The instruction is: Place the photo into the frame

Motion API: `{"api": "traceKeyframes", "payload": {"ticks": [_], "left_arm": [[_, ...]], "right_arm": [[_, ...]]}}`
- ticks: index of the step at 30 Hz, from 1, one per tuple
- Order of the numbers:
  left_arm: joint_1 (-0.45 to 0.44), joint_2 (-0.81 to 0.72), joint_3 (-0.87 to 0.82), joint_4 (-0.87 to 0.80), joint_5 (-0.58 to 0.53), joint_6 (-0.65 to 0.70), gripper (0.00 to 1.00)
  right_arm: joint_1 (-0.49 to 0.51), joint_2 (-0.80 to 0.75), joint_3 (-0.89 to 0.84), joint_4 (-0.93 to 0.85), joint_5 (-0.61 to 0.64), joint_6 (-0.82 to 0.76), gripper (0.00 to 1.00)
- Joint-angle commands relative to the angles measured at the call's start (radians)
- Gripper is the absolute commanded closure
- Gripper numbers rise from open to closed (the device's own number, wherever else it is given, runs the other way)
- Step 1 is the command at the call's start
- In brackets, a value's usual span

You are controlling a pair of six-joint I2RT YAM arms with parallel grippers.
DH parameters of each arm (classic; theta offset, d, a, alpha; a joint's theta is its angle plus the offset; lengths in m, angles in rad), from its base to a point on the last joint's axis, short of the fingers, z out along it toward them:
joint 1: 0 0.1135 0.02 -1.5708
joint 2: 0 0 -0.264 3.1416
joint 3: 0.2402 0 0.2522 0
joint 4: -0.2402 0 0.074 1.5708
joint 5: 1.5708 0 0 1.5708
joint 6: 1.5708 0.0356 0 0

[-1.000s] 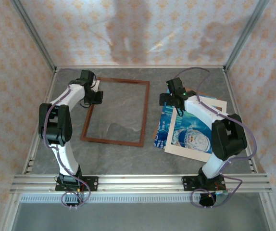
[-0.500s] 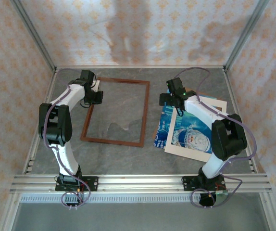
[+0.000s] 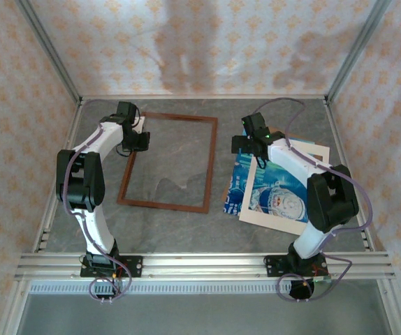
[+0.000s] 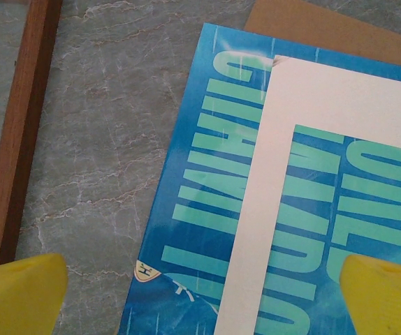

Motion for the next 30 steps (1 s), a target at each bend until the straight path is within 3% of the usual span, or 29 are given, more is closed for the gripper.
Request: {"api": "traceKeyframes", "payload": {"ticks": [1,24,30], "left_arm": [[0.007,-0.030,-0.007,-0.052,-0.029,-0.002,1.00],[-0.006,-0.016,-0.019,-0.034,0.009,-0.013,1.00],[-0.007,-0.010,-0.017,-0.036,-0.003,-0.027,0.76]], "right_arm": [[0.001,0.011,0.033,-0.022,0.023,-0.008,0.00],[0.002,0.007,0.029,-0.024,0.029,-0.010,0.00],[0.002,0.006,0.030,-0.024,0.029,-0.010,0.00]]}}
